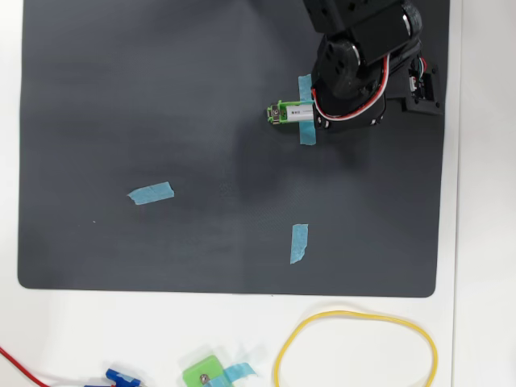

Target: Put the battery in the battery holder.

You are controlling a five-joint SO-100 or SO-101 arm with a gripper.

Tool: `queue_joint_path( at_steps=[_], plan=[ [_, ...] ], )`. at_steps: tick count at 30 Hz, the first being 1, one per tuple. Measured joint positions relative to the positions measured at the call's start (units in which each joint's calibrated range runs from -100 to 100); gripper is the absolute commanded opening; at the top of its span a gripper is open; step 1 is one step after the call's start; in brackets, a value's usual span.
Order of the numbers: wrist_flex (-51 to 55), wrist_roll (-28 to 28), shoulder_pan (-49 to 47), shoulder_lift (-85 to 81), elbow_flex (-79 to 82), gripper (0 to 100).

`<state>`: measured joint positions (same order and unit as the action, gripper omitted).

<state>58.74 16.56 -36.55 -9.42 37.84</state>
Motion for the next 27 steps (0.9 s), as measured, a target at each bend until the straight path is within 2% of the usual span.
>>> queue_joint_path(
  at_steps=[27],
  plan=[
    [3.27,0.0,0.0,0.0,0.0,0]
  ],
)
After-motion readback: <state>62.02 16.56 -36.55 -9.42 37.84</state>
